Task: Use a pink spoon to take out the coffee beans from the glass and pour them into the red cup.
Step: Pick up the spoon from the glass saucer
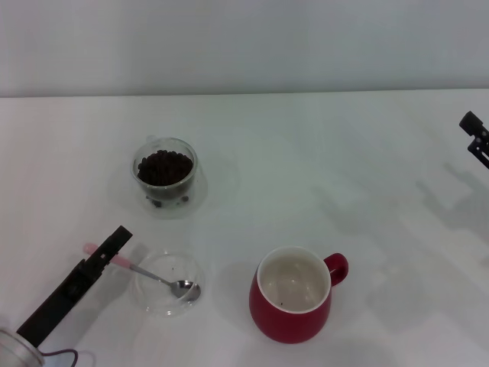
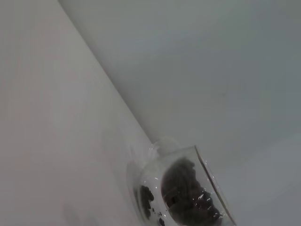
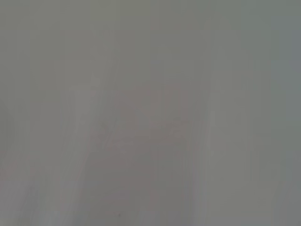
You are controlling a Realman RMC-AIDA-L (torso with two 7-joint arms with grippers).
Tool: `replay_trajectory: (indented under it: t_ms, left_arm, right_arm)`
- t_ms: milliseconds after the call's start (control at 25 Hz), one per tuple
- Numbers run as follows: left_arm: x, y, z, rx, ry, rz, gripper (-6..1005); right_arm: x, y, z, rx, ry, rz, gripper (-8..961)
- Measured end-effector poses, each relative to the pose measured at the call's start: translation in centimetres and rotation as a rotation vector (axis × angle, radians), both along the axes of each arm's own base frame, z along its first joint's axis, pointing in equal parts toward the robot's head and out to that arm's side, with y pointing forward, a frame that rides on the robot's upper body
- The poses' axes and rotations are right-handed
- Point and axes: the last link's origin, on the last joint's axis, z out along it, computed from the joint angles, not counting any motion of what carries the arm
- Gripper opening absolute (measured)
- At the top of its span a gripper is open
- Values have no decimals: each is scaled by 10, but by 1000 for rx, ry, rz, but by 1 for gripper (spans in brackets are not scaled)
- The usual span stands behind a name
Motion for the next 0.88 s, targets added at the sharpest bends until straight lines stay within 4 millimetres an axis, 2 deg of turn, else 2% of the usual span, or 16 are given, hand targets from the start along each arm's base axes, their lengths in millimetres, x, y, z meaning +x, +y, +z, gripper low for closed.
replay_trajectory:
  t_ms: [40,240,600,880]
  left_arm:
    - [0,0,0,0,-2,2,858]
    - [-1,0,0,-4,-8,16,650]
    - [-4,0,-1,-13,-12,37,404]
    - [-6,0,-1,-13,-7,47,254]
  right_arm:
    - [0,0,0,0,1,0,660]
    - [0,-2,-1,-3,4,-2,660]
    - [0,-2,-3,-6,13,0,659]
    - [0,-3,-3,-6,13,0,659]
